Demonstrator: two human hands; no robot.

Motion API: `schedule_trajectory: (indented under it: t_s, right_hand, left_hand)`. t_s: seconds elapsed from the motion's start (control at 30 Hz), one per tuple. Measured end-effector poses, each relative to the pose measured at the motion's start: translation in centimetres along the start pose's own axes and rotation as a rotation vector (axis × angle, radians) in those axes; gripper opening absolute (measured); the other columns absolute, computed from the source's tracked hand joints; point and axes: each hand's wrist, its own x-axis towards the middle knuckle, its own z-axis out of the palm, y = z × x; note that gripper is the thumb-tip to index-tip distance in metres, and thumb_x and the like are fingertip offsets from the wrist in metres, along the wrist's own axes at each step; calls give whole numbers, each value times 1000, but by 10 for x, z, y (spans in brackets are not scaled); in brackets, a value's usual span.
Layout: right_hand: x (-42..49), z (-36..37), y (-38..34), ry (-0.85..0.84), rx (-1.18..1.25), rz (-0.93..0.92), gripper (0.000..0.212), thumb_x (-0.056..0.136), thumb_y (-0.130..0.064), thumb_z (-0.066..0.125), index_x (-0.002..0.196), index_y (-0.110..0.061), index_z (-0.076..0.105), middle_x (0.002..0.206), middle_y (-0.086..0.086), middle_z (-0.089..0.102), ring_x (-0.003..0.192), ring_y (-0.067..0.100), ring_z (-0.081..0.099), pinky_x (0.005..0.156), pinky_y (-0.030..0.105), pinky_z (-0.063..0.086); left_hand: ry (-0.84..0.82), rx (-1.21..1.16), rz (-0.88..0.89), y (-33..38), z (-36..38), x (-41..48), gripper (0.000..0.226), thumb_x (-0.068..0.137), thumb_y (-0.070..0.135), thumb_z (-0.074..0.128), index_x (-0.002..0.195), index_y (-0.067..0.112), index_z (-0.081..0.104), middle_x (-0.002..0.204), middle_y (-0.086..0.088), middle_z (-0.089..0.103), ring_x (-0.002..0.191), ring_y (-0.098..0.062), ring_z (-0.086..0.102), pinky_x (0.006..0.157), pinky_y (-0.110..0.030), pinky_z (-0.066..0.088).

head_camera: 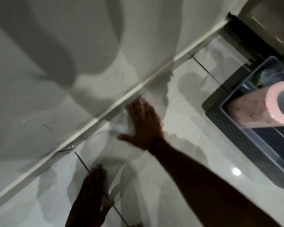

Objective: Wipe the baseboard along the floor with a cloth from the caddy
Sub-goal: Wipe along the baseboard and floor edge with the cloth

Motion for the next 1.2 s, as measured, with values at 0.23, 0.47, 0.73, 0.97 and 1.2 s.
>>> schedule_trajectory:
  t_s: [0.23, 0.47, 0.73, 0.97, 1.2]
  right_hand:
    - [-14, 30, -30, 41, -55, -280, 106, 88, -89, 44, 170, -27, 21, 180, 7, 21, 168, 33, 14, 137, 53, 14]
    - [59, -73, 137, 180, -149, 243, 122, 79, -100, 0, 170, -21, 20, 181, 14, 11, 167, 39, 12, 135, 57, 18]
    - [33, -36, 64, 132, -55, 199, 130, 73, -105, 34, 171, -23, 12, 181, 14, 4, 168, 41, 4, 137, 58, 11]
    - [16, -15, 54, 20, -193, -174, 115, 78, -101, 34, 170, -37, 6, 182, -1, 8, 170, 29, 1, 137, 53, 15]
    - [64, -77, 134, 169, -78, 316, 126, 75, -106, 4, 171, -24, 13, 182, 10, 3, 169, 37, 3, 137, 58, 11]
  left_hand:
    - [-66, 29, 13, 2, -7, -8, 87, 104, 63, 30, 162, 1, 17, 174, -15, 15, 159, -36, 17, 123, -50, 25]
    - [-15, 11, -31, 1, 11, -7, 91, 100, 66, 32, 161, 0, 23, 173, -18, 17, 159, -35, 17, 121, -50, 24]
    - [-23, 31, 13, -4, 5, -9, 89, 97, 58, 48, 162, 1, 22, 174, -15, 13, 159, -35, 16, 122, -50, 24]
    - [4, 33, -2, 0, 9, -9, 89, 100, 65, 31, 162, 1, 21, 174, -15, 13, 159, -36, 19, 122, -49, 22]
    - [50, -3, -3, -1, 14, -10, 90, 100, 65, 38, 162, 3, 21, 174, -15, 13, 159, -34, 16, 122, -50, 21]
